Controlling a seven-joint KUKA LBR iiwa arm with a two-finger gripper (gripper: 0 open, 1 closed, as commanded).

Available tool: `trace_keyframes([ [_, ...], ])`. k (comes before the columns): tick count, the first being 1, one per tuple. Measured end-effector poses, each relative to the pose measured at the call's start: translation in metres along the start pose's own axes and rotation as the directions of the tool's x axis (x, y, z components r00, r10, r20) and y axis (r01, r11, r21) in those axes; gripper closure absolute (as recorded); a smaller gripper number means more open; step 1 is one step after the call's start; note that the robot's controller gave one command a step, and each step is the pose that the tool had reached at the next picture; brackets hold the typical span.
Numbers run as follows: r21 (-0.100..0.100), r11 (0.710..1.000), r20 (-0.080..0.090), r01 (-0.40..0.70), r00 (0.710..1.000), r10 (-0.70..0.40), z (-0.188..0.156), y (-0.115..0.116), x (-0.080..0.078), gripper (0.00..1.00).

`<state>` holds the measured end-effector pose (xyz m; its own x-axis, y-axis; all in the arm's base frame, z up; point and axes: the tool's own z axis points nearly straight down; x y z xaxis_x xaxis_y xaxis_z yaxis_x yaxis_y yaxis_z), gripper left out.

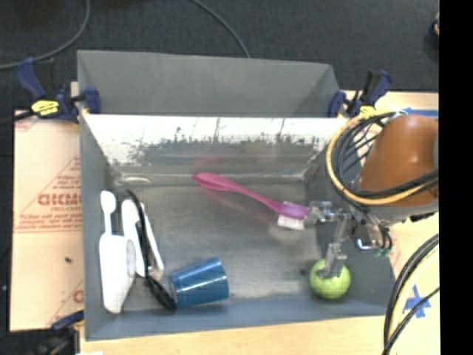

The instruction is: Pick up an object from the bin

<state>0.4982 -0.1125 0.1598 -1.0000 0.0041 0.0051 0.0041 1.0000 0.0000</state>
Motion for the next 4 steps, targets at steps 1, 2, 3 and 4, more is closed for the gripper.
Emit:
trace_keyframes([
  [1, 0.002, 1.0, 0.008, 0.005, 1.0, -0.005, -0.004, 0.0, -0.002, 0.0],
  [2, 0.0, 0.997, 0.006, -0.083, 0.997, 0.083, 0.091, -0.012, -0.086, 0.0],
  [3, 0.002, 0.996, 0.015, -0.089, 0.996, 0.089, 0.028, -0.017, -0.086, 0.0],
  [4, 0.001, 0.997, 0.01, -0.079, 0.997, 0.079, 0.091, -0.013, -0.087, 0.0],
])
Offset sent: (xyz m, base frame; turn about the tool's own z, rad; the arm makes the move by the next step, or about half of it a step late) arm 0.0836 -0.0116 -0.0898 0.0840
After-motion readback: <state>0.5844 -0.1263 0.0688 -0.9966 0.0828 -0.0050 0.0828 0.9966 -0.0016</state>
